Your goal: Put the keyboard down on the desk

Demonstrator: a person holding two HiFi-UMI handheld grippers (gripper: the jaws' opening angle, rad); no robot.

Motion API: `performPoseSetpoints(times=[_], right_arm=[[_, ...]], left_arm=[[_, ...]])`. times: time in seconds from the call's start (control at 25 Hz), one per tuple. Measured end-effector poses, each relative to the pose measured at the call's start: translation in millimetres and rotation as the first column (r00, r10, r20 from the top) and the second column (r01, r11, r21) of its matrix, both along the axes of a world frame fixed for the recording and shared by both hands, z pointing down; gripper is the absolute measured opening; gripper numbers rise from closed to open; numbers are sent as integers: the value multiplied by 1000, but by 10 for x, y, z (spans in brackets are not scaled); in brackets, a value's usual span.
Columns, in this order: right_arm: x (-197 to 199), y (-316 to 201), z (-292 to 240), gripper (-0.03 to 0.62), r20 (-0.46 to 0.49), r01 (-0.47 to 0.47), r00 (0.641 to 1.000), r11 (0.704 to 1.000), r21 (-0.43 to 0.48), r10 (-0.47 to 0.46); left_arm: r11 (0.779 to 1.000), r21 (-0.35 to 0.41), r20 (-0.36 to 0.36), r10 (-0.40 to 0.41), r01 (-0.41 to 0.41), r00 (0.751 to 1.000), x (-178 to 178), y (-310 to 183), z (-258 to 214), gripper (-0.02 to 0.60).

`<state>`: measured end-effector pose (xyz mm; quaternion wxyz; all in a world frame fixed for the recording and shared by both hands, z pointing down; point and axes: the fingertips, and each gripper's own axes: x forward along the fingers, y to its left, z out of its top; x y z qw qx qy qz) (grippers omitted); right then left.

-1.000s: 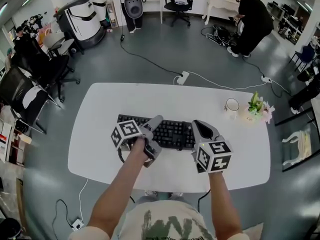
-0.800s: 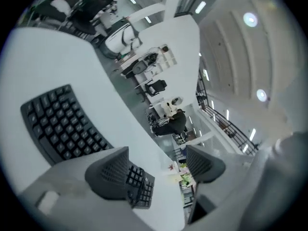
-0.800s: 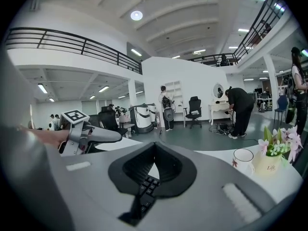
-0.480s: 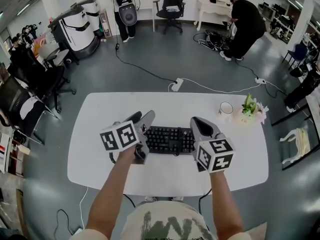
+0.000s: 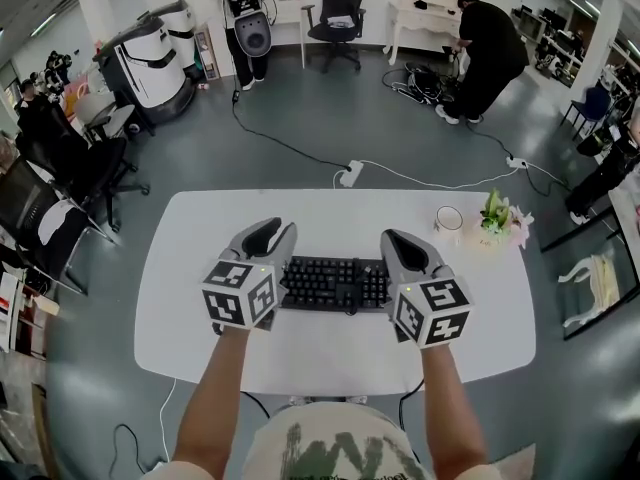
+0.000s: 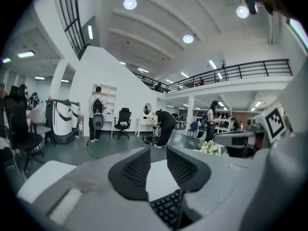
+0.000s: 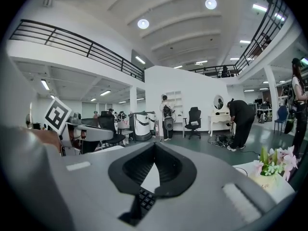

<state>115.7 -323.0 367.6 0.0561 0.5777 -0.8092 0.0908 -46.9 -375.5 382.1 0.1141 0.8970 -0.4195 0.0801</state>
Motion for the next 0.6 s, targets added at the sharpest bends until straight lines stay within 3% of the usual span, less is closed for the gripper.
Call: performPoseSetpoints(times=[0.12, 0.32, 0.6], right_arm=[[-9, 22, -29, -2, 0, -5, 1000, 1000, 15, 5], [25, 30, -51, -2, -32, -19, 999, 999, 42, 20], [32, 53, -46, -2, -45, -8, 999, 999, 48, 10]], left_arm=[[999, 40, 45, -10, 8, 999, -35, 18, -17, 104], [998, 61, 71, -9, 4, 997, -17, 48, 0, 13], [998, 65, 65, -20, 15, 998, -10, 85, 28, 3]])
